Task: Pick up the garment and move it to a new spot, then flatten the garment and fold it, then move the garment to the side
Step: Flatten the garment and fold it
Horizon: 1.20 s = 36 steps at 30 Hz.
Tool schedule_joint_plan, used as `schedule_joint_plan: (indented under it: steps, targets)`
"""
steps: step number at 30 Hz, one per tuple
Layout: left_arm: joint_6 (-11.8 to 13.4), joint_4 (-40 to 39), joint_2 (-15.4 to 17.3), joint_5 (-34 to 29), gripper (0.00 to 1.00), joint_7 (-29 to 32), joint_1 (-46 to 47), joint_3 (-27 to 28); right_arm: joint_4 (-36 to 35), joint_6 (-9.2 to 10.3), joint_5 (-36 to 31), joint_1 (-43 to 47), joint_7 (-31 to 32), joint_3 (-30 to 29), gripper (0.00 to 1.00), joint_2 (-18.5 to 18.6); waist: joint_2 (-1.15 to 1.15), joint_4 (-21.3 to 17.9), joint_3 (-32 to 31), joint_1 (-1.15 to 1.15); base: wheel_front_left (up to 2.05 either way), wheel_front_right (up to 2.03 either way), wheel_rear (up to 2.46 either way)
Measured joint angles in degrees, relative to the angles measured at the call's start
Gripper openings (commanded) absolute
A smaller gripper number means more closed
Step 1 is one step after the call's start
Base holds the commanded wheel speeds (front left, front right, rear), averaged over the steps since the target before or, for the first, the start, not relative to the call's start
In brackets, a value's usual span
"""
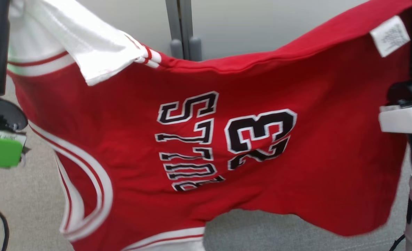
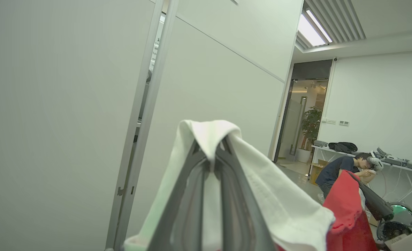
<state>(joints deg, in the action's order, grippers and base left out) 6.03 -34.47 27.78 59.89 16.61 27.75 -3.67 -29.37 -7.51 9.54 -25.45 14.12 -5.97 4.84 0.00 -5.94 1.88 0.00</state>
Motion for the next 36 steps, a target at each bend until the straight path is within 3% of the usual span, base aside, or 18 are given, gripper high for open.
schedule_joint_plan:
  steps: [5,12,18,23,30,36]
  targets:
    - [-0.3,8.0,-0.7,-0.4,0.0,1.0,6.8,-2.7,9.5,-0.01,-0.3,-5.9,-0.9,3.0,0.0,1.5,0.0,0.4,4.0,0.0,0.0,0.0,0.0]
    - [-2.5,24.9,-2.1,-7.0,0.0,1.0,27.8,-7.9,28.7,-0.01,-3.5,-27.4,-5.3,5.2,0.0,2.1,0.0,0.8,11.3,0.0,0.0,0.0,0.0]
    - [-4.7,43.4,-7.7,-14.0,0.0,-5.7,47.6,-11.6,46.0,-0.01,-8.8,-46.9,-11.4,5.0,0.0,1.9,0.0,1.4,18.2,0.0,0.0,0.0,0.0]
    - [-7.2,56.4,-12.3,-16.8,0.0,-12.6,56.4,-13.6,57.2,-0.01,-14.0,-57.7,-16.7,2.7,0.0,2.5,0.0,2.6,23.4,0.01,0.0,0.0,0.0]
    - [-11.2,65.3,-15.5,-15.2,0.0,-20.2,56.2,-13.6,68.4,-0.01,-17.6,-57.3,-24.5,0.0,0.0,1.2,0.0,4.2,29.7,0.01,0.0,0.0,0.0]
    - [-13.1,64.7,-14.8,-13.1,0.0,-24.7,47.3,-15.2,72.4,-0.01,-16.9,-50.0,-28.4,1.2,0.0,0.1,0.0,5.3,32.8,0.01,0.0,0.0,0.0]
